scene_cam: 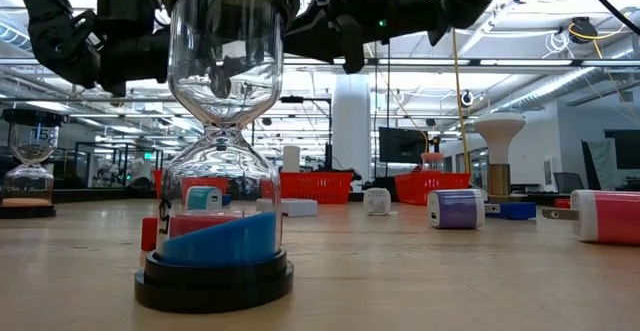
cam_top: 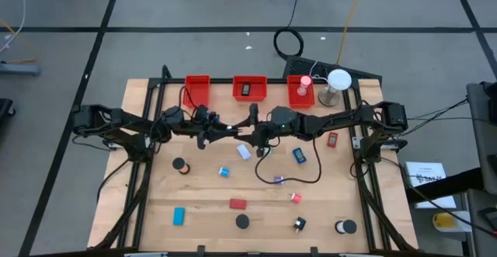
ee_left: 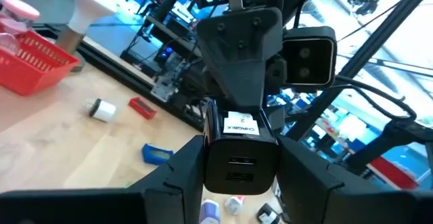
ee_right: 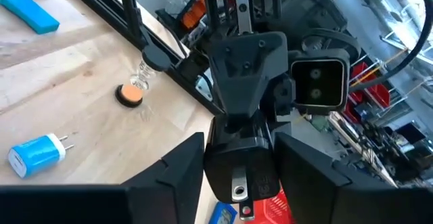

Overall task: Pick & Place Office items
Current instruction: Put the black charger adapter into the left red bin

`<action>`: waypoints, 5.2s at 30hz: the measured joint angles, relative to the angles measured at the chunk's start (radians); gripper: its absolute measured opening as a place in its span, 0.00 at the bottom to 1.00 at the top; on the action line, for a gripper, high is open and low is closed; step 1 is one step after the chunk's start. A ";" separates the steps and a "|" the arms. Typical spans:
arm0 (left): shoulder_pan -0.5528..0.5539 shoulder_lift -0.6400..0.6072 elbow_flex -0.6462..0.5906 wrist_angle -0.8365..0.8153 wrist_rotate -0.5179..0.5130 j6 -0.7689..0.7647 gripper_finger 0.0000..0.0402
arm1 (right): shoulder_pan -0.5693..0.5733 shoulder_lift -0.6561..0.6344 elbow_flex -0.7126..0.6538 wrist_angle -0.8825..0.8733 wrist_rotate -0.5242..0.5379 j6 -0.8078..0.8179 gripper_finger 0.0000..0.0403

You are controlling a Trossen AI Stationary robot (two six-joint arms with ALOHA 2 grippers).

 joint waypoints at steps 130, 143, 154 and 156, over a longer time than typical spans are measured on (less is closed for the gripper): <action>0.085 0.420 0.872 -1.553 -0.287 0.790 0.75 | -0.130 -0.356 -0.354 -0.465 0.084 0.619 0.02; 0.084 0.472 0.872 -1.552 -0.343 0.855 0.63 | -0.130 -0.356 -0.354 -0.459 0.084 0.601 0.02; 0.084 0.513 0.871 -1.538 -0.343 0.829 0.46 | -0.130 -0.356 -0.354 -0.462 0.084 0.590 0.02; 0.086 0.513 0.871 -1.537 -0.343 0.810 0.40 | -0.130 -0.356 -0.354 -0.460 0.084 0.590 0.02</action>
